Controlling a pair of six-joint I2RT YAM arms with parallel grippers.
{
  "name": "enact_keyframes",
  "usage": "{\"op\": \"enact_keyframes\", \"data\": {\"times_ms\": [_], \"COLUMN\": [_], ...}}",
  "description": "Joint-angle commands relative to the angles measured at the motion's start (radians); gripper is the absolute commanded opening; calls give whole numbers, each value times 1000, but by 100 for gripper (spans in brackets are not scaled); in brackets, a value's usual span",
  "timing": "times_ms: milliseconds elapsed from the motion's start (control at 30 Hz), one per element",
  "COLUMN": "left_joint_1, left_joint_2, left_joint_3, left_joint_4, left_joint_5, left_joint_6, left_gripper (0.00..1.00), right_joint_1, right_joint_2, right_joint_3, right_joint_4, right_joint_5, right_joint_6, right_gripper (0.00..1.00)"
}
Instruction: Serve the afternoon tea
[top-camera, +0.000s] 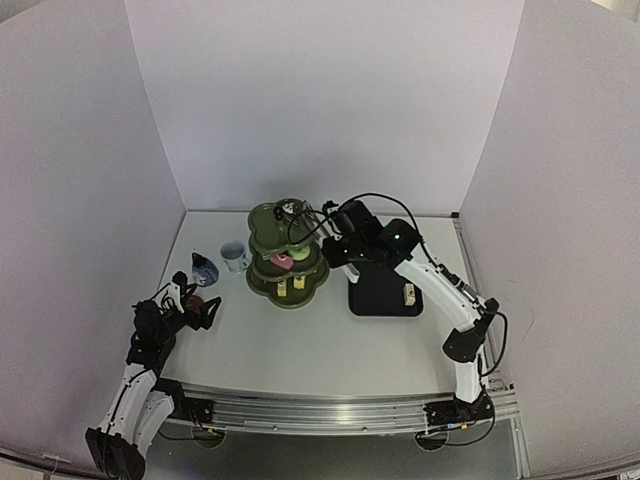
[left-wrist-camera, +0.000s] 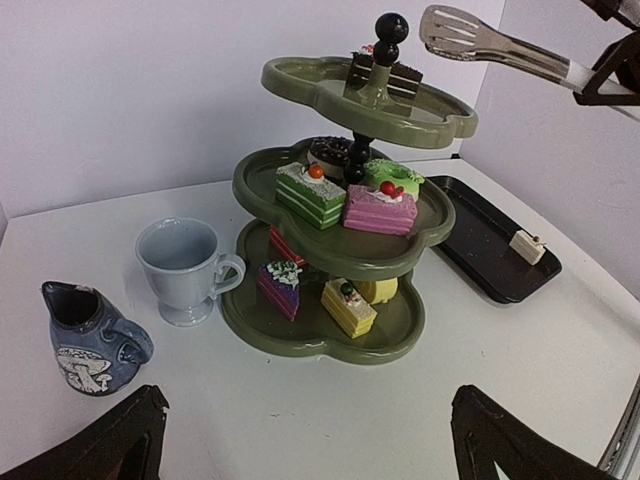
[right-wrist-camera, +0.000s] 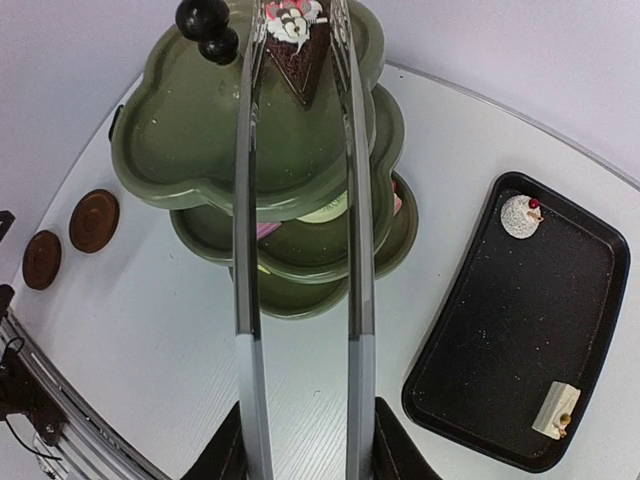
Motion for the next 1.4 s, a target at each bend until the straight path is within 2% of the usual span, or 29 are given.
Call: {"op": "enact_keyframes", "data": {"times_ms": [0, 167, 367, 600, 767, 1033, 1367], "left_joint_1": [-4, -4, -4, -5, -4, -4, -4], "left_joint_2": [3, 1, 14, 19, 31, 47, 65], "left_joint_3": [-3, -4, -4, -5, -5, -5, -7], "left_joint_4": [18, 16, 24, 24, 24, 23, 28], "left_joint_5": [6, 3, 8, 9, 2, -14, -21], "left_joint_6": [12, 13, 6, 5, 10, 23, 30], "left_gripper": [100, 100, 100, 100, 100, 100, 100], "right_joint_1": [2, -18, -125, -227, -287, -340, -348], "right_joint_2": [-123, -233, -311, -262, -187, -37, 88], "right_joint_3": [-32, -167, -386, -529, -600, -596, -549], "right_joint_4": [32, 30, 32, 53, 130, 196, 196], "right_joint_5": [27, 140, 113, 72, 19, -33, 4], "right_joint_6": [24, 48, 103, 80, 35, 5, -17], "right_gripper": [32, 32, 32, 32, 32, 33, 36]}}
